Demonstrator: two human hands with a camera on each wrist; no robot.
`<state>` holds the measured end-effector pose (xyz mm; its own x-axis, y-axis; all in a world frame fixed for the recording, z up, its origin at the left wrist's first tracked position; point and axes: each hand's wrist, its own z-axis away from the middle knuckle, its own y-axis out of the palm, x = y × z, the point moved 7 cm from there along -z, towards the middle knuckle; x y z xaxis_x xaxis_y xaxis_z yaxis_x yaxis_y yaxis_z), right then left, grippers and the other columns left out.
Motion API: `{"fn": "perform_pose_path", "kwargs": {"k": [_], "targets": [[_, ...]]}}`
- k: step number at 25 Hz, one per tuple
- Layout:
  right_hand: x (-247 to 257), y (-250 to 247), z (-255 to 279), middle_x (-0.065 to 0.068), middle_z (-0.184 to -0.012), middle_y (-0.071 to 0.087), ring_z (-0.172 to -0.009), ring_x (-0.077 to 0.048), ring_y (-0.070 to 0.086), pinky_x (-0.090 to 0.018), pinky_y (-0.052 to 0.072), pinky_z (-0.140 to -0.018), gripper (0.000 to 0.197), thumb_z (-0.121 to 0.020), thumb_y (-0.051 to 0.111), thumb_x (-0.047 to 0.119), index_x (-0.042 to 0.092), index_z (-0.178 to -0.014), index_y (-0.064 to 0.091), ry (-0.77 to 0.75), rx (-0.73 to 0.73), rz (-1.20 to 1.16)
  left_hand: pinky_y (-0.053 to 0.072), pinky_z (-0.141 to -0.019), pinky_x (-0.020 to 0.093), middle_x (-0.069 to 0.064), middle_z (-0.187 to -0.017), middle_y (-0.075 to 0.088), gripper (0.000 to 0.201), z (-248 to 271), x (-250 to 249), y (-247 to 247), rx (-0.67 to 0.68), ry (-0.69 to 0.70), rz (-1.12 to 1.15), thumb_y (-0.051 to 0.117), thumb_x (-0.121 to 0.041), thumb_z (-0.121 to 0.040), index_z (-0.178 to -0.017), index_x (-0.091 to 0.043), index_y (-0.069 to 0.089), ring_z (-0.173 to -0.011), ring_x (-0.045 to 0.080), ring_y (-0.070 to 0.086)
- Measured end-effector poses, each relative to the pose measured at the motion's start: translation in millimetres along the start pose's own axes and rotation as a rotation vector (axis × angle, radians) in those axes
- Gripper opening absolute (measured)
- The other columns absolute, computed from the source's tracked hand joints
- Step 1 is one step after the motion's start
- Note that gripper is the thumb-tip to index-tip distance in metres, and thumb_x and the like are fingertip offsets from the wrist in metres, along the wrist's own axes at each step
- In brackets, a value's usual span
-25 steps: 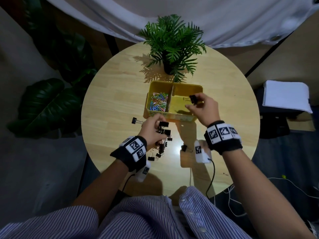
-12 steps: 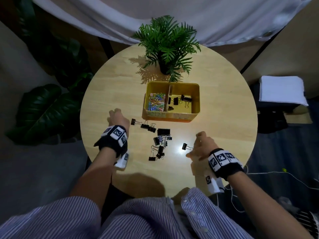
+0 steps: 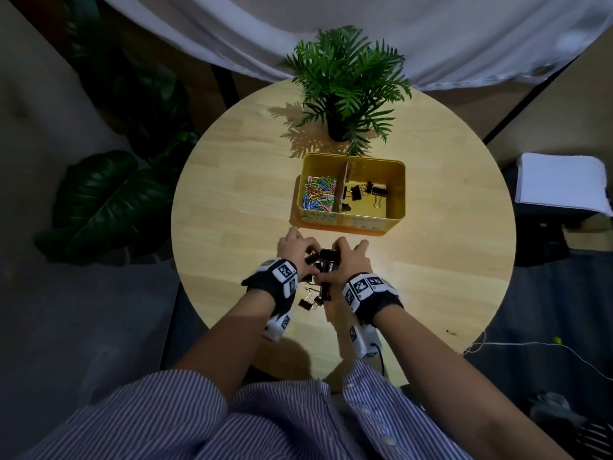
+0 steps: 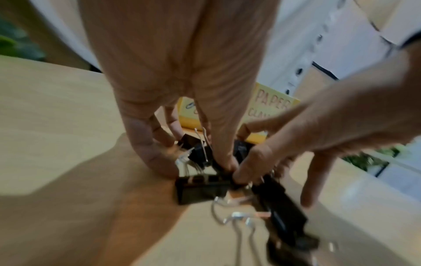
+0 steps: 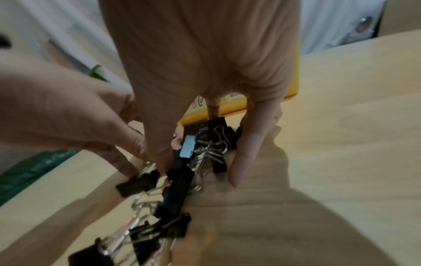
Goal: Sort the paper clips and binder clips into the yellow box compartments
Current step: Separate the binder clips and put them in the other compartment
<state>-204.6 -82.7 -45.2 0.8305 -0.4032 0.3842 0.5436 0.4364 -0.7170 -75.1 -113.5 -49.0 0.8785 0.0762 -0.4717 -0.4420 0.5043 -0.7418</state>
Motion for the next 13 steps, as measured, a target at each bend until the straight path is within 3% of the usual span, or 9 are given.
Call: {"fn": "perform_pose_path", "kwargs": {"k": [4, 7, 9, 11, 13], "targets": [[-15.6, -6.7, -5.3, -0.009, -0.108, 0.034, -0.075, -0.029, 0.054, -0.032, 0.052, -0.070, 0.057, -0.058, 0.086, 0.030, 0.015, -0.096, 0.047, -0.006, -0.002, -0.076, 0.046, -0.091, 0.039, 0.009, -0.106, 0.048, 0.020, 8.0, 7.6, 3.0, -0.063, 0.079, -0.035, 0.078, -0.012, -0.076, -0.091, -0.017, 0.067, -0.102, 0.028, 0.047], [-26.2, -18.7, -9.5, -0.008, -0.103, 0.040, -0.075, -0.024, 0.050, -0.035, 0.052, -0.077, 0.047, -0.059, 0.086, 0.023, 0.015, -0.092, 0.052, -0.031, -0.001, -0.105, 0.050, -0.084, 0.037, 0.010, -0.099, 0.059, 0.016, 11.9, 15.6, -4.1, -0.078, 0.087, 0.004, 0.077, -0.010, -0.077, -0.090, -0.013, 0.067, -0.095, 0.027, 0.055], [-30.2, -25.1, -7.2, -0.007, -0.101, 0.043, -0.074, -0.022, 0.050, -0.034, 0.052, -0.072, 0.046, -0.055, 0.085, 0.020, 0.016, -0.089, 0.055, -0.043, -0.024, -0.092, 0.054, -0.075, 0.034, 0.006, -0.082, 0.064, 0.015, 14.3, 23.4, -12.7, -0.127, 0.028, 0.117, 0.077, -0.005, -0.072, -0.080, -0.012, 0.067, -0.077, 0.020, 0.059], [-33.7, -31.0, -2.8, -0.006, -0.102, 0.042, -0.074, -0.023, 0.052, -0.030, 0.048, -0.064, 0.049, -0.051, 0.086, 0.024, 0.017, -0.088, 0.054, -0.034, -0.056, -0.041, 0.055, -0.064, 0.032, -0.001, -0.062, 0.058, 0.019, 19.9, 24.8, -19.9, -0.164, -0.073, 0.255, 0.075, 0.002, -0.067, -0.071, -0.014, 0.064, -0.060, 0.017, 0.055], [-37.4, -33.4, 0.8, -0.005, -0.107, 0.038, -0.076, -0.025, 0.053, -0.032, 0.051, -0.068, 0.054, -0.052, 0.087, 0.027, 0.017, -0.093, 0.053, -0.019, -0.058, 0.033, 0.055, -0.061, 0.032, -0.002, -0.058, 0.055, 0.022, 25.1, 4.5, -23.5, -0.142, -0.073, 0.305, 0.072, 0.005, -0.066, -0.070, -0.015, 0.062, -0.057, 0.017, 0.054]]}}
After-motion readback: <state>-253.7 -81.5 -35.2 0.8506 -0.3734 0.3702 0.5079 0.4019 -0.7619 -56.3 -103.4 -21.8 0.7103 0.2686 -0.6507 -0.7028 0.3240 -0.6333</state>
